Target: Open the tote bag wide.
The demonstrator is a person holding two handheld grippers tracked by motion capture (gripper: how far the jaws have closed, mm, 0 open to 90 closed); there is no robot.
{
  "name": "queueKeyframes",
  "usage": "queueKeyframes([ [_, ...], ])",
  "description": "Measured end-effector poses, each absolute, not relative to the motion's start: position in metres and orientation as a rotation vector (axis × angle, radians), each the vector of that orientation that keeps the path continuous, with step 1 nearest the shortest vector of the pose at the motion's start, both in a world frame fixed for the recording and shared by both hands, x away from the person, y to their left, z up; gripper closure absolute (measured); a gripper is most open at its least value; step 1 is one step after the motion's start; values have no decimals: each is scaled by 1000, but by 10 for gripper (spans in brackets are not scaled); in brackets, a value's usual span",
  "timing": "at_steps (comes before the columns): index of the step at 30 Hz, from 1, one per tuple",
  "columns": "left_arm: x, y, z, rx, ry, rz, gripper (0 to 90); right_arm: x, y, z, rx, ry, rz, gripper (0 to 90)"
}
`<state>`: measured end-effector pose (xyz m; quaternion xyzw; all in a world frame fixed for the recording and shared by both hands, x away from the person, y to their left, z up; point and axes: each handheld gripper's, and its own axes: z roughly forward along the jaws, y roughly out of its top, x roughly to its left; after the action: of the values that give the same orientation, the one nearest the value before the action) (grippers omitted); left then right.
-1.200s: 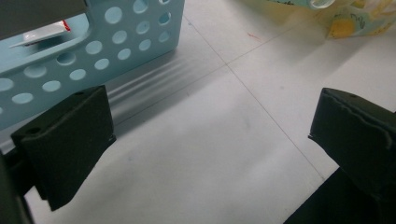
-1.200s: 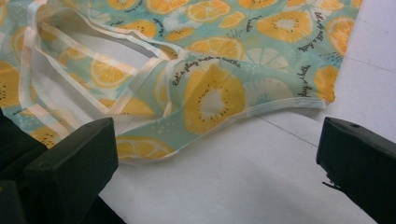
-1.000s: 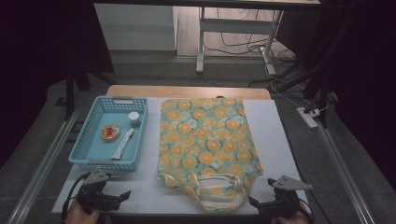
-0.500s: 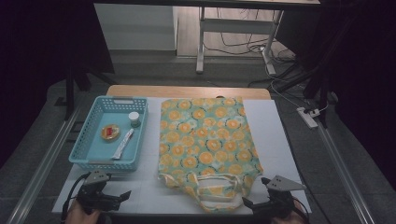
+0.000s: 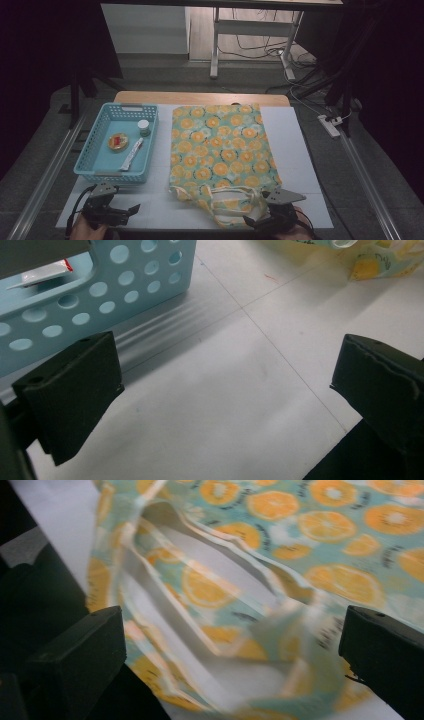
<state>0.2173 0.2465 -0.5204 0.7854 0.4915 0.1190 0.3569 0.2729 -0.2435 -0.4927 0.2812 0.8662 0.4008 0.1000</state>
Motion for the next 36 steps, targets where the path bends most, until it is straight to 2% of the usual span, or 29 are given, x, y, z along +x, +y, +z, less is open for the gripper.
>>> queueKeyframes([
  [20,218,247,-521,2030,1273,305,0,261,-180,-503,595,2755,1131,10],
  [26,218,247,-521,2029,1276,307,0,258,-173,-503,524,2801,1147,174],
  [31,218,247,-521,2030,1274,308,0,256,-167,-506,467,2850,1109,401],
  [36,218,246,-521,2030,1273,309,0,258,-163,-511,429,2900,1024,578],
])
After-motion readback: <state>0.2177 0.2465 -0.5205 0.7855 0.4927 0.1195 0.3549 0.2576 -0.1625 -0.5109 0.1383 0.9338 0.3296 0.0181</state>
